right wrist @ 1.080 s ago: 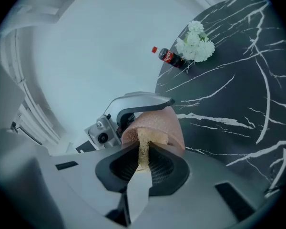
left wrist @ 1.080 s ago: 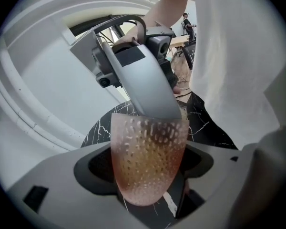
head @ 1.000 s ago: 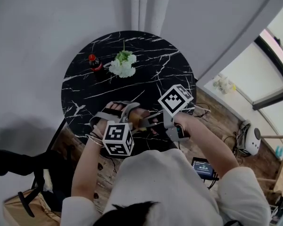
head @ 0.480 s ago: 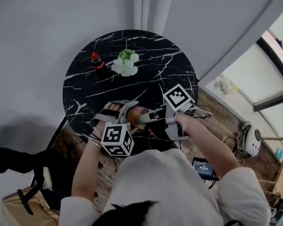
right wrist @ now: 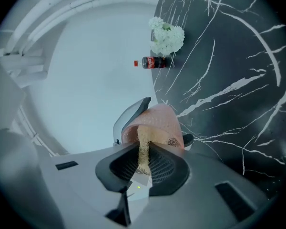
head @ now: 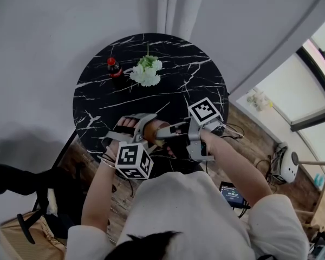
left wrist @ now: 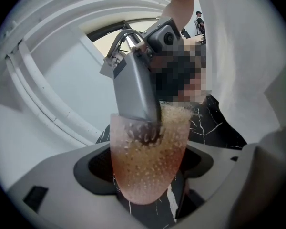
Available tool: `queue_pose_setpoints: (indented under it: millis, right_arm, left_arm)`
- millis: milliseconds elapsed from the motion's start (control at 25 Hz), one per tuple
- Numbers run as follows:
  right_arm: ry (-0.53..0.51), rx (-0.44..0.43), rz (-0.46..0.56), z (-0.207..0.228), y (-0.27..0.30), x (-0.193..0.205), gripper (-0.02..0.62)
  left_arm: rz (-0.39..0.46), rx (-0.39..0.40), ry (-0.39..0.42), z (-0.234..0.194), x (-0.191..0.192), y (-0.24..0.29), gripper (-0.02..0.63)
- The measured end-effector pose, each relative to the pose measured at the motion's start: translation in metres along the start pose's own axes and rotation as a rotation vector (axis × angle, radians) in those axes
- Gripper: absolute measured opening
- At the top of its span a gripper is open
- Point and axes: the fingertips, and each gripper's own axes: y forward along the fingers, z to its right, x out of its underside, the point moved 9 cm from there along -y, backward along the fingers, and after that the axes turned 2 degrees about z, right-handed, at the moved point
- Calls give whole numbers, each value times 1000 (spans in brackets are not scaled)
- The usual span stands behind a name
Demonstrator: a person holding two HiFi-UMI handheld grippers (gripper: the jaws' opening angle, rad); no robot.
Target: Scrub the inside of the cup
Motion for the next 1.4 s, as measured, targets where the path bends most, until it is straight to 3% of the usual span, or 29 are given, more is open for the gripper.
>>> queue_pose_setpoints:
  millis: [200,480,800,1000,1400]
  right_arm:
    - [17,3,22,0,0,1,57]
    - [100,-56,73,0,-1,2,57]
    - [210,-108,131,4,4,3,57]
    - [294,-178,189,4,8,3,55]
    - [327,-278,260,5,13,3,57]
  left_arm:
    - [15,-22,-19,2,1,0,376]
    - [25,-104,-63,3,1,0,376]
    - [27,-133,-98,3,7,-3,376]
    - [36,-171,-133,1,11,-6,376]
    - [35,-215,-178,0,18,-10,376]
